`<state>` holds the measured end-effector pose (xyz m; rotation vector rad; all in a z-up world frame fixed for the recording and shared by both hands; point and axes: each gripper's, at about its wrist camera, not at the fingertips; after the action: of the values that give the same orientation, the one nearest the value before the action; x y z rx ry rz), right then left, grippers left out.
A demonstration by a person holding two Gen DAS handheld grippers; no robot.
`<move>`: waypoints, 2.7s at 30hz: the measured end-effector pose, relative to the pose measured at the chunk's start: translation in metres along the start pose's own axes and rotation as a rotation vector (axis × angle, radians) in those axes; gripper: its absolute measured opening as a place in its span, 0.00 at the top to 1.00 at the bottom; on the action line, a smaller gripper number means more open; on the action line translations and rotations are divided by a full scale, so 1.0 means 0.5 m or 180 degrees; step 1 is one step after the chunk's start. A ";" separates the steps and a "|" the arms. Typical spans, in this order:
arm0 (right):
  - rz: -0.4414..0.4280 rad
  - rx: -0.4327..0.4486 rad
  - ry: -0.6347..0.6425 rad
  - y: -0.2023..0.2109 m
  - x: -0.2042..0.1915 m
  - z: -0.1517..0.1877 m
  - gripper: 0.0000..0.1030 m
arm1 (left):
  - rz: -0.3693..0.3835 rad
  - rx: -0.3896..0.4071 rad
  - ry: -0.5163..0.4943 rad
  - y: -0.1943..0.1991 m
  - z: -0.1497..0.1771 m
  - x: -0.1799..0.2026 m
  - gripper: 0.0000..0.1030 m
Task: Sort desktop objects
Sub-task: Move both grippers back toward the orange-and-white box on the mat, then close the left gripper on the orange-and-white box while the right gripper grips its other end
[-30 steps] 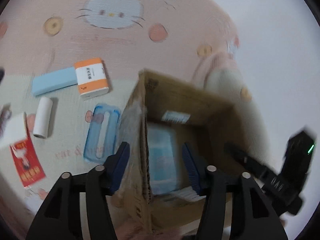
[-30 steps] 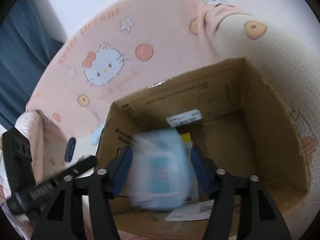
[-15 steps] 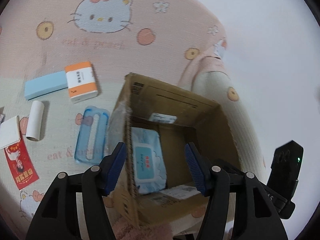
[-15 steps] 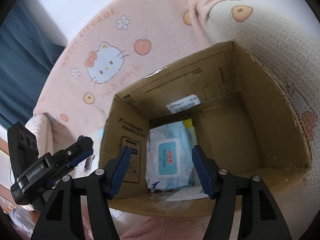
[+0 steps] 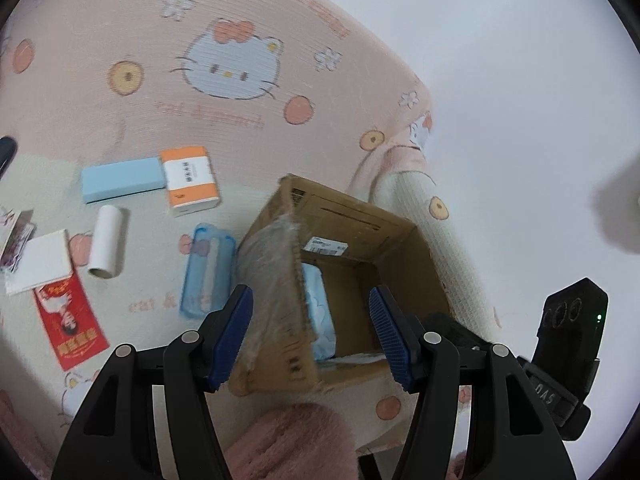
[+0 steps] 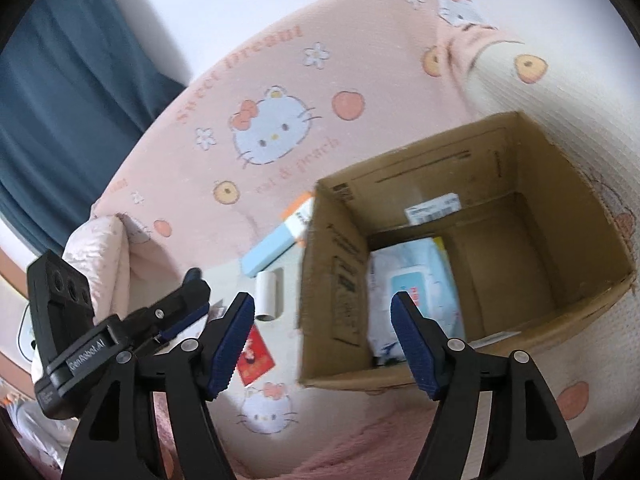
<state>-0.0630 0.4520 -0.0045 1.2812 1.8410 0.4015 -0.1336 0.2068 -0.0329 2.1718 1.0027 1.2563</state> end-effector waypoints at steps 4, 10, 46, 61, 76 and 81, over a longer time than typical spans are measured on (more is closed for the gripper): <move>0.0035 0.0003 0.0097 0.000 -0.048 0.011 0.33 | 0.0055 0.0052 0.0068 0.043 0.012 -0.051 0.37; 0.0166 0.0055 0.0258 0.007 -0.115 0.022 0.33 | 0.0275 0.0134 0.0370 0.091 0.025 -0.150 0.37; -0.0024 -0.0076 -0.0458 -0.543 -0.175 -0.136 0.32 | 0.0181 0.0143 0.0824 -0.212 -0.147 -0.447 0.37; 0.0541 0.0282 -0.0282 -0.674 -0.096 -0.197 0.87 | 0.0497 0.0149 0.1022 -0.386 -0.171 -0.504 0.79; 0.0518 -0.0069 -0.0883 -0.784 -0.001 -0.194 0.74 | 0.0382 -0.0078 0.0806 -0.477 -0.197 -0.456 0.64; 0.0622 -0.0079 -0.0790 -0.780 -0.016 -0.194 0.73 | 0.0181 -0.0104 0.0779 -0.480 -0.202 -0.452 0.62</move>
<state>-0.3775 0.2971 -0.2011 1.4313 1.5062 0.3509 -0.3838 0.1890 -0.2693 2.0703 1.0111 1.5837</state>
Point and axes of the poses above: each gripper's, at about its wrist camera, not at the fingertips, and y roughly against the way its jaws point, x to its right, z to its underside, and after that the axes turned 3 degrees about y, right-handed
